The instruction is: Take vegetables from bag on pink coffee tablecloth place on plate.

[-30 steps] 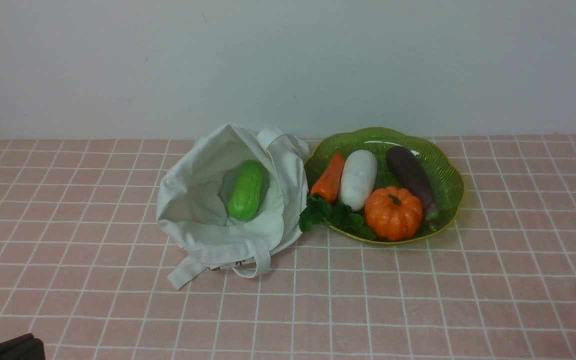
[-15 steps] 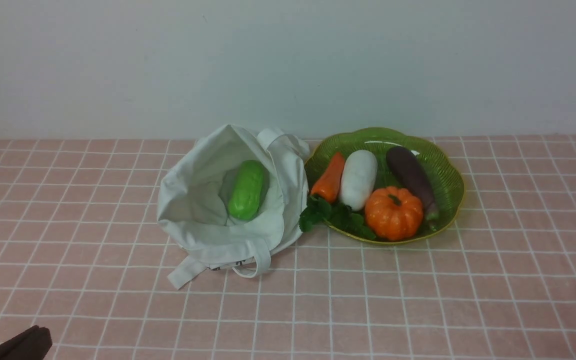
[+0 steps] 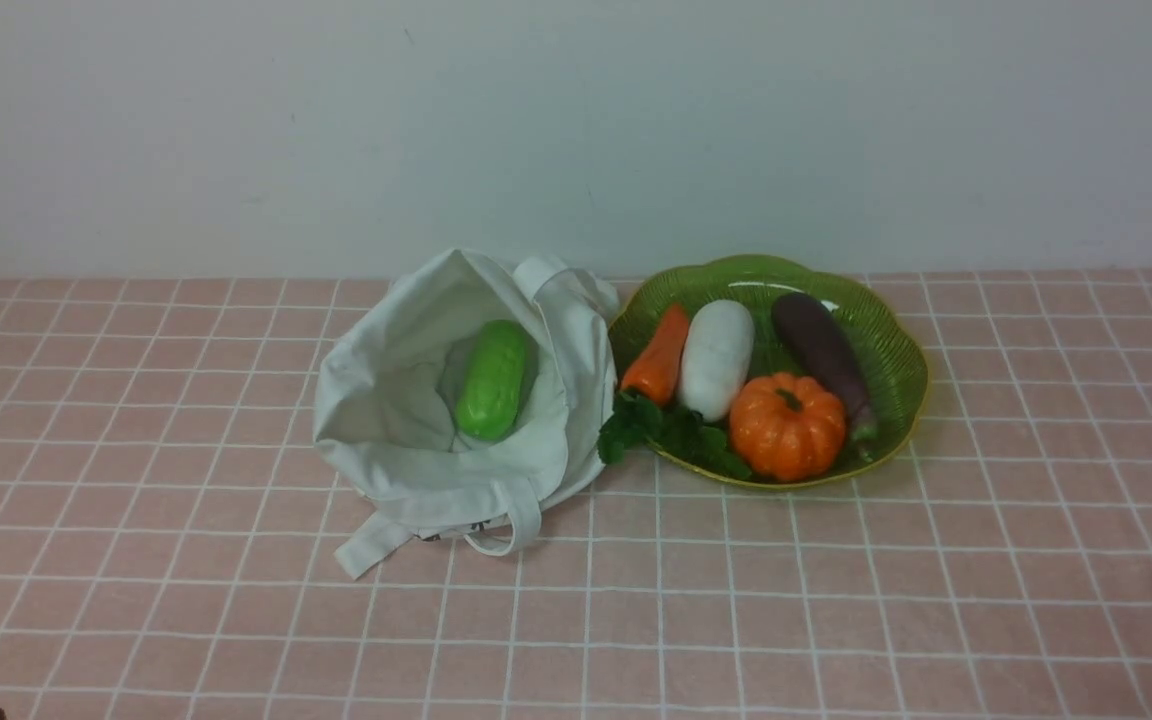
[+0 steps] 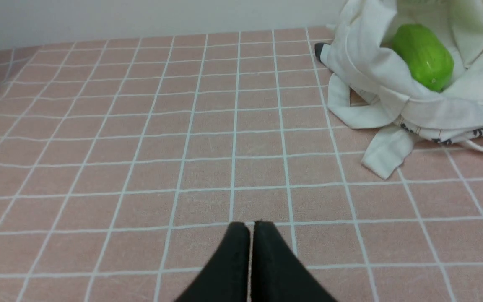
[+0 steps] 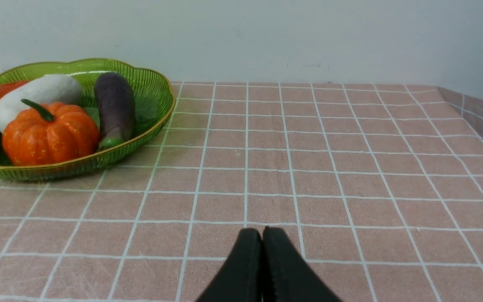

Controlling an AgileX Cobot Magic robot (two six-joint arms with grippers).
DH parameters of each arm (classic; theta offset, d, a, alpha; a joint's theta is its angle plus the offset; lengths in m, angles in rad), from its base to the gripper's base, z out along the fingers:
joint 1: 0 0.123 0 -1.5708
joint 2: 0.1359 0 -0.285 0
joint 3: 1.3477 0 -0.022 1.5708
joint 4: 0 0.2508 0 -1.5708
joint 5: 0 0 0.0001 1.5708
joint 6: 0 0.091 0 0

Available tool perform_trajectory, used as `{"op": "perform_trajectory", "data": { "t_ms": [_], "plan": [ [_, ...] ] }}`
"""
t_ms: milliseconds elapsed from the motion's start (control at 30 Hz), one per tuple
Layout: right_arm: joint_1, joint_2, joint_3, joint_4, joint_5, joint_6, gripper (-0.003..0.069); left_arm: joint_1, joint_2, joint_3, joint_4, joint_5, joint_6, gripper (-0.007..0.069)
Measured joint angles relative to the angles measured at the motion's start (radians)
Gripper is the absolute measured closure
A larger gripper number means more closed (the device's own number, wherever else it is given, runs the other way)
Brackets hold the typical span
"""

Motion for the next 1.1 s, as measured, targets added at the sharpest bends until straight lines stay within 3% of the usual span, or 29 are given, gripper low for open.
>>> {"op": "perform_trajectory", "data": {
  "t_ms": [1100],
  "plan": [
    [0.0,0.0,0.0,0.0,0.0,0.0,0.0673,0.051,0.0,0.0,0.0,0.002,0.001,0.0629]
  ]
}}
